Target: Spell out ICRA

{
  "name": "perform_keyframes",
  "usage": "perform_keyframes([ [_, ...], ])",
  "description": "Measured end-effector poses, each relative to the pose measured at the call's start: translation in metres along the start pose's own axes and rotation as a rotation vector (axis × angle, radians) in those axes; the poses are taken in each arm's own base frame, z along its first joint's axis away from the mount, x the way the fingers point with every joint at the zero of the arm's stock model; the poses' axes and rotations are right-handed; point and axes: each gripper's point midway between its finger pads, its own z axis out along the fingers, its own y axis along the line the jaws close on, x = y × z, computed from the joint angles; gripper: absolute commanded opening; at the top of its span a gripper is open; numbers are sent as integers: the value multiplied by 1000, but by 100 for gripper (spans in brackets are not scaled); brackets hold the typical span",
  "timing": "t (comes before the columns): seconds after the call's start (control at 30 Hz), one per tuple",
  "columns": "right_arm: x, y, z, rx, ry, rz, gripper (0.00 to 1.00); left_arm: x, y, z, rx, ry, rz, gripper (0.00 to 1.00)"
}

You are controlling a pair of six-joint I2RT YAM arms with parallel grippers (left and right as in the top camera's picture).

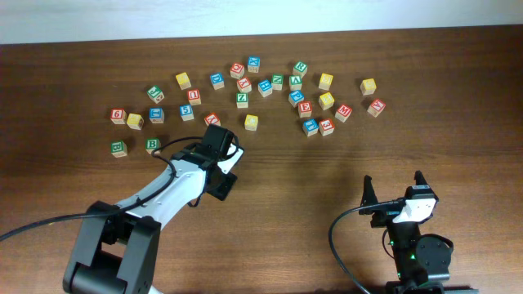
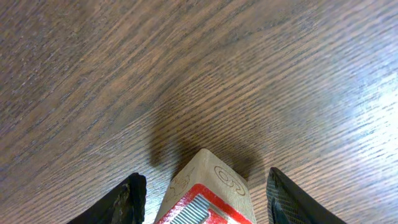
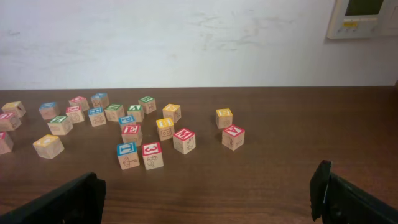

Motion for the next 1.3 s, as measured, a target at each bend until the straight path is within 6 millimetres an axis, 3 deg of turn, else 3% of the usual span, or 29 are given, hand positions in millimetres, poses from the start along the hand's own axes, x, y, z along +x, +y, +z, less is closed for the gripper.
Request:
perform_keyframes([
  [0.43,0,0,0,0,0,0,99,4,-1,0,4,17,9,45],
  [0.7,0,0,0,0,0,0,99,5,-7,0,37,22,-133,35],
  [0.77,0,0,0,0,0,0,98,8,-8,0,42,34,-198,40],
  [0.83,0,0,0,0,0,0,98,12,-9,0,42,56,-283,61],
  [0.87,0,0,0,0,0,0,98,14,-10,0,44,64,-310,64],
  [1.03,0,0,0,0,0,0,98,15,-8,0,32,66,-322,70],
  [1.1,0,0,0,0,0,0,99,15,-6,0,22,66,-271,52],
  [1.3,0,0,0,0,0,0,98,12,3,0,-27,48,-148,28],
])
